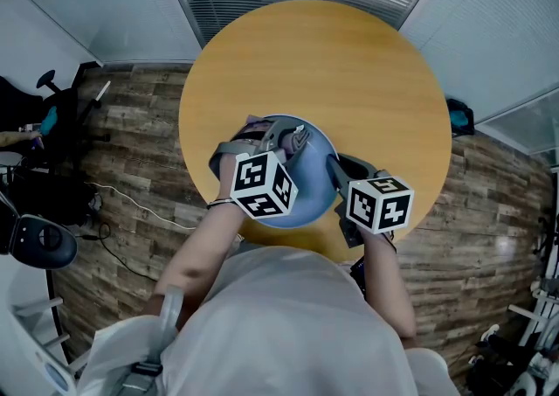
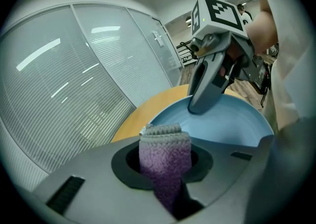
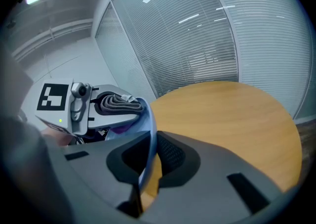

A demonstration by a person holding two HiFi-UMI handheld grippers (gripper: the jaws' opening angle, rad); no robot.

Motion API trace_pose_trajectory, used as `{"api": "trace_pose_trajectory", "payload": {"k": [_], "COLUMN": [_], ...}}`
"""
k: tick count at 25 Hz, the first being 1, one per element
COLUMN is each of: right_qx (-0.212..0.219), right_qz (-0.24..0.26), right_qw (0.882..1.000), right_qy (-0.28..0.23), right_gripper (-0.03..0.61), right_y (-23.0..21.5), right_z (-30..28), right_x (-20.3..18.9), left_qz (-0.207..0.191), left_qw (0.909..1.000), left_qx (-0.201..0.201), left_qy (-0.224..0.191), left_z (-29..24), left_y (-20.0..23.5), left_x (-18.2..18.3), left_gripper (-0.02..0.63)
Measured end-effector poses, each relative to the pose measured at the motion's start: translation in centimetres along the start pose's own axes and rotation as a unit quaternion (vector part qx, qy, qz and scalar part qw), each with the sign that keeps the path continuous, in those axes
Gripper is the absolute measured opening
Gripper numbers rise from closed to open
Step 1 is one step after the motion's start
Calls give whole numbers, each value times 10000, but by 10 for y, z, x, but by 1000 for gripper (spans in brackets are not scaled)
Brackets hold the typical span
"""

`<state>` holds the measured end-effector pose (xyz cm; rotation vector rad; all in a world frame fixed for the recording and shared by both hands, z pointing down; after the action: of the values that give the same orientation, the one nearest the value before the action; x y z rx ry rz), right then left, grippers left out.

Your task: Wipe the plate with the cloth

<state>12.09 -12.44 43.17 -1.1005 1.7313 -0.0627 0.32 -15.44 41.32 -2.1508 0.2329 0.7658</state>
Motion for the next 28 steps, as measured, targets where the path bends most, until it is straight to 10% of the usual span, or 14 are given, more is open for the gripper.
{"api": "trace_pose_trajectory", "payload": {"k": [28], "right_qx": [84], "right_qz": [-281], "right_qw": [9991], "right_qy": [-291], "right_gripper": [37], "right_y": [-5], "right_z": [9], "right_x": [5], "left_qz": [-698], "left_qw": [9961], "left_qx": [-530], "left_qy": [-138], "left_z": [-3], "left_y": [-36], "left_x": [27], "left_gripper": [81]}}
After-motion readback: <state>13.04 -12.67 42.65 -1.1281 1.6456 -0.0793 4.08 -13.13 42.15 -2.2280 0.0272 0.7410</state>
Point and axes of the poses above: the fingertips, and each gripper's own axes: z backward along the fingers, y to its left, x out of its top, the point moved 6 cm from there along z, backward along the fingers, and after that the axes turned 15 degrees about x, right-handed, at the moved point
